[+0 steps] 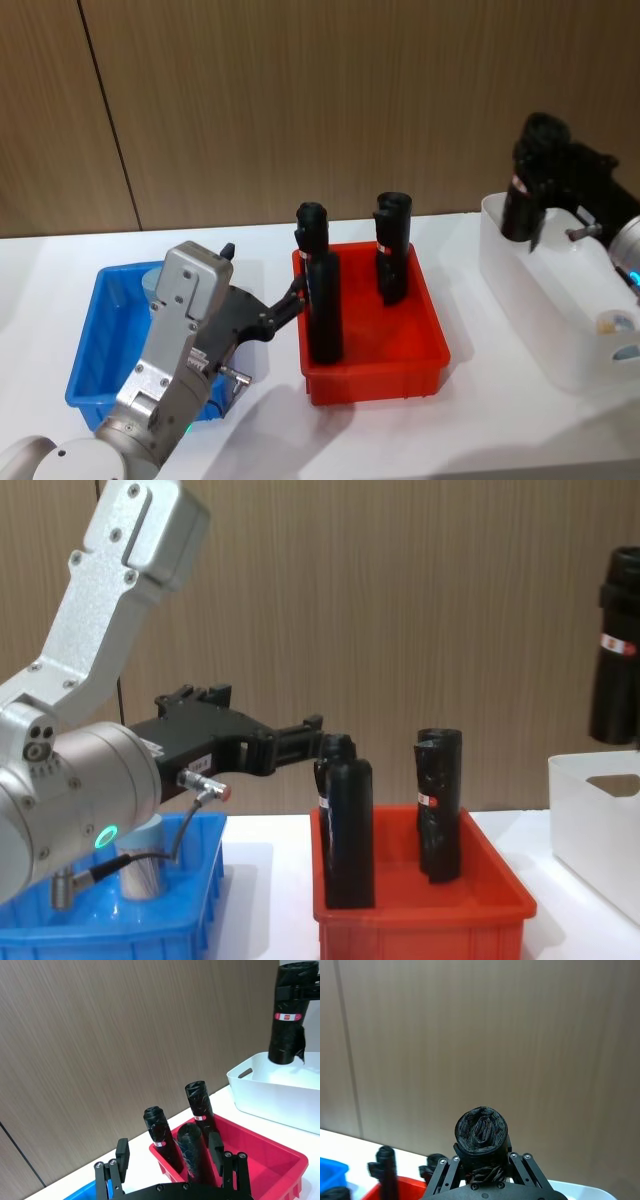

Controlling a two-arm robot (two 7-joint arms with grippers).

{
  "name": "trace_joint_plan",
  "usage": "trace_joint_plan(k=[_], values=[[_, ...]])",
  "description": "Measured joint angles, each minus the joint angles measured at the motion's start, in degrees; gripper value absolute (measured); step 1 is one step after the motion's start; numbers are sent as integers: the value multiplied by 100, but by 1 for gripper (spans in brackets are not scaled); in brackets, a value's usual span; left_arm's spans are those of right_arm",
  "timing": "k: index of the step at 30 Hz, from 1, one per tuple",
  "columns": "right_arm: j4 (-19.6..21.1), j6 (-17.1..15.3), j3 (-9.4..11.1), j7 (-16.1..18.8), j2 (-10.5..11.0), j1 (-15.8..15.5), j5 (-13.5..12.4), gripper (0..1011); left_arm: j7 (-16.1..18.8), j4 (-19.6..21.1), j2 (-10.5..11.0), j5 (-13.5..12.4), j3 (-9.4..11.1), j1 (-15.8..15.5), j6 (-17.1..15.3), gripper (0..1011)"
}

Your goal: Pick the cotton swabs from the blue box and place them into the white box.

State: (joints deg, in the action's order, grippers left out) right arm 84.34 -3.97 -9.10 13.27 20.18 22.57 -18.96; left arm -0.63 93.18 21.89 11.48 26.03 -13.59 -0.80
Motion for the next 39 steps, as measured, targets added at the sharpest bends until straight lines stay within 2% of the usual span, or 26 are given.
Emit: trace_joint_plan(k=[6,18,27,39], values=[[-22,-174,125,-282,110,-29,42,360,0,0,0,0,0,0,0,1003],[-605,-349,337,-589,236,80,-27,363,0,0,0,0,0,0,0,1003],[-958,-334,417,-626,265,189,-111,610,0,0,0,0,0,0,0,1003],[-1030,-251,469,-605,282,195,-166,972,0,0,0,0,0,0,0,1003]])
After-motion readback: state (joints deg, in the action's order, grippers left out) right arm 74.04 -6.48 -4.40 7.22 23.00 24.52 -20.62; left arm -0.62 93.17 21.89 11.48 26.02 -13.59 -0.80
